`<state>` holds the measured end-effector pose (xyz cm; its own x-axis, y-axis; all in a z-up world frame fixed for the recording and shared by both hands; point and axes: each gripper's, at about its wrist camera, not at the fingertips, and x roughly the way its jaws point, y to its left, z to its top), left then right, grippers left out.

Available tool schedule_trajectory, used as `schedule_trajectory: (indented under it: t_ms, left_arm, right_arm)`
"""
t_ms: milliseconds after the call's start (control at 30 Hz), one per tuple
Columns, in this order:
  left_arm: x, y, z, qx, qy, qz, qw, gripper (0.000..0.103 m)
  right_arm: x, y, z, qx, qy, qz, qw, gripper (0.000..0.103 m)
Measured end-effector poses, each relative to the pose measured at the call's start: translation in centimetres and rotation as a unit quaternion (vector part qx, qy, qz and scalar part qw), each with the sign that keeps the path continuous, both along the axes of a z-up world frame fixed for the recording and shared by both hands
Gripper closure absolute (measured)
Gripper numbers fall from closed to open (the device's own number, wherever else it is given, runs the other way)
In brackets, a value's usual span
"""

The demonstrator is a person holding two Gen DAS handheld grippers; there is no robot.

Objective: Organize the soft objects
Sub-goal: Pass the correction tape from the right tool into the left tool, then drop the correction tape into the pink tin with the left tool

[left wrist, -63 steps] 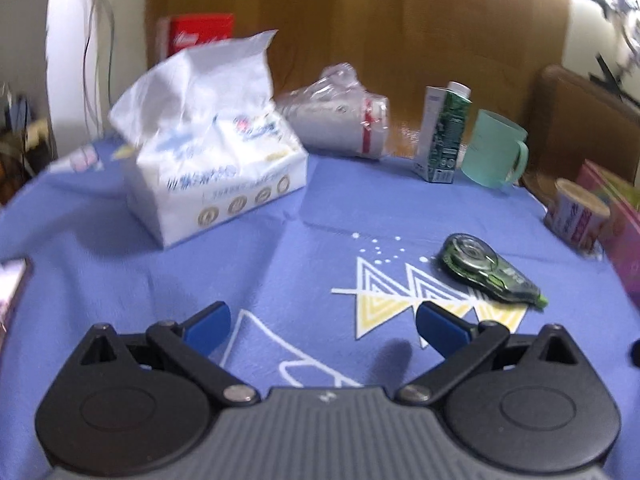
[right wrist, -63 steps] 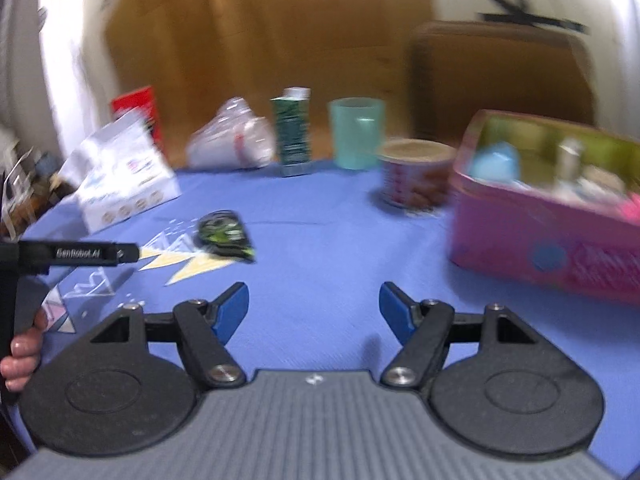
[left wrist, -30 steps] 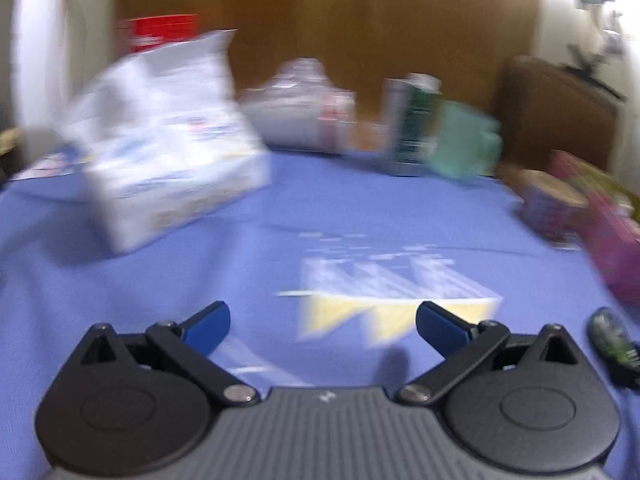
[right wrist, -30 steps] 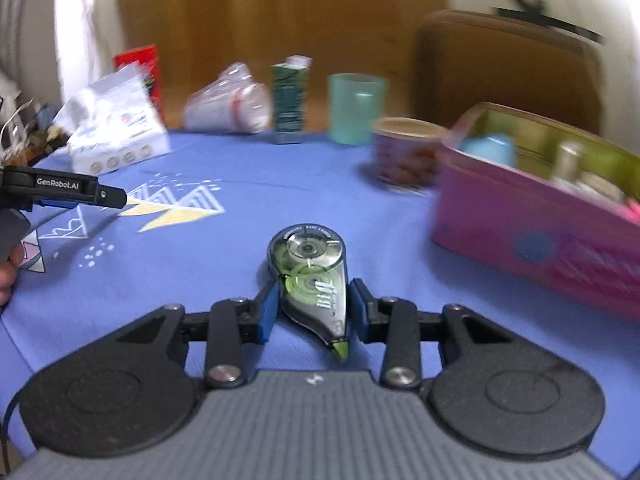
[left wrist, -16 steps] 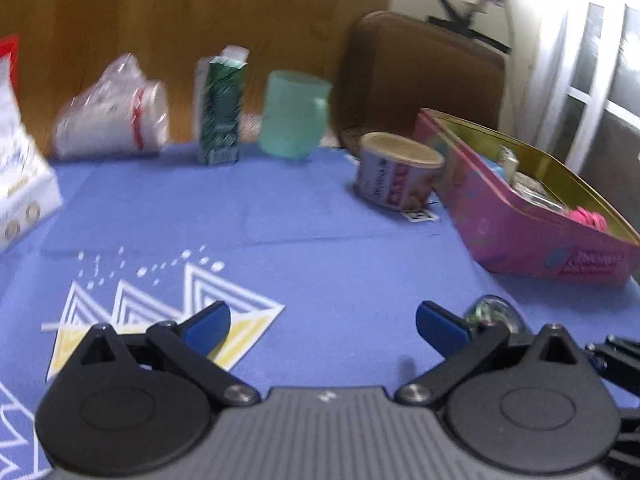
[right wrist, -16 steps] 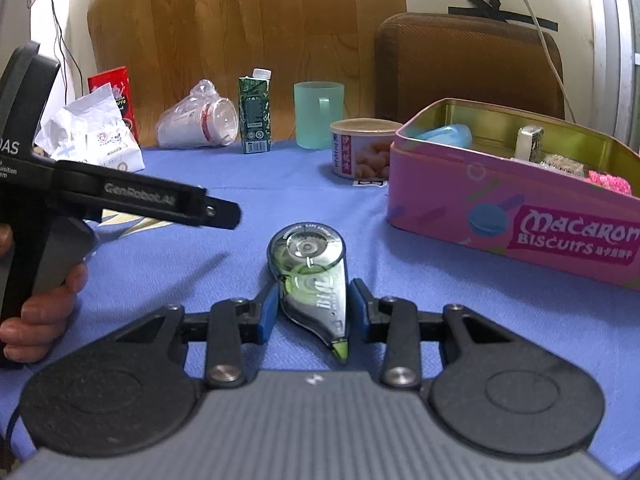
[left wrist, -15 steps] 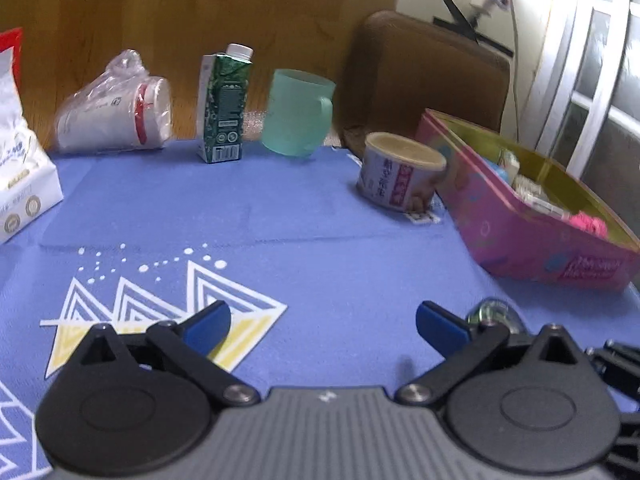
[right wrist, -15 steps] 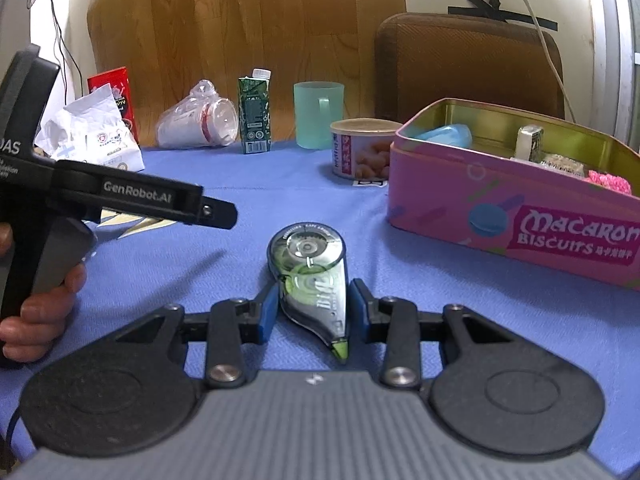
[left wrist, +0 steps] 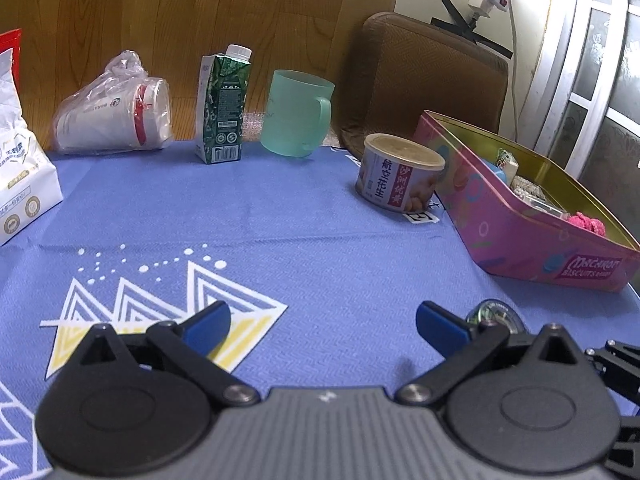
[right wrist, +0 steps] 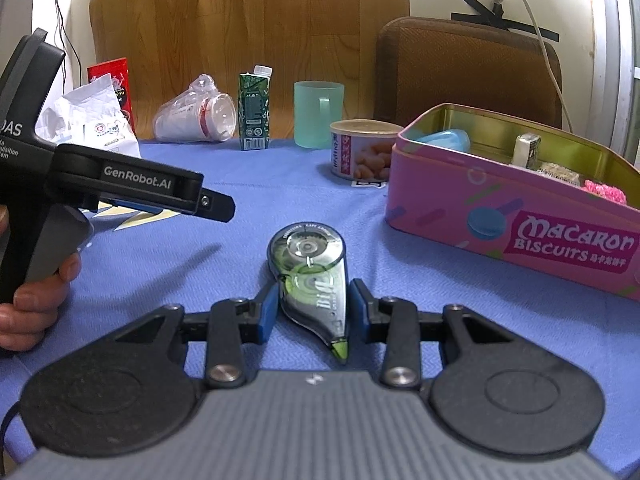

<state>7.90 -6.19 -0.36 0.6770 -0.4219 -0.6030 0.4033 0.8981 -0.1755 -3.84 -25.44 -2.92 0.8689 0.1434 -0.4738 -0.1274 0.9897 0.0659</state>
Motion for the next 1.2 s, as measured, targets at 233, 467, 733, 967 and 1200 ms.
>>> schedule_trajectory:
  t_ms: [233, 467, 733, 967, 1200]
  left_arm:
    - [-0.3, -0.3, 0.1, 0.008, 0.003, -0.003, 1.0000, 0.003]
    - [-1.5, -0.5, 1.8, -0.101, 0.098, -0.082, 0.9866, 0.014]
    - [-1.5, -6.9, 1.5, -0.080, 0.135, -0.132, 0.9787, 0.059]
    - [-2.9, -11.8, 6.0, -0.074, 0.072, -0.184, 0.9774, 0.071]
    - [-2.3, -19.9, 9.2, -0.033, -0.014, -0.211, 0.9769, 0.057]
  right_arm:
    - [-0.1, -0.1, 0.0, 0.004, 0.001, 0.000, 1.000, 0.062]
    - [-0.4, -2.4, -0.1, 0.084, -0.005, -0.001, 0.996, 0.062]
    - [-1.4, -3.7, 0.1, 0.131, -0.036, -0.010, 0.991, 0.063]
    - [-3.0, -6.8, 1.9, 0.165, -0.091, -0.056, 0.980, 0.063]
    - [-0.5, -12.1, 4.9, 0.139, -0.141, -0.116, 0.973, 0.062]
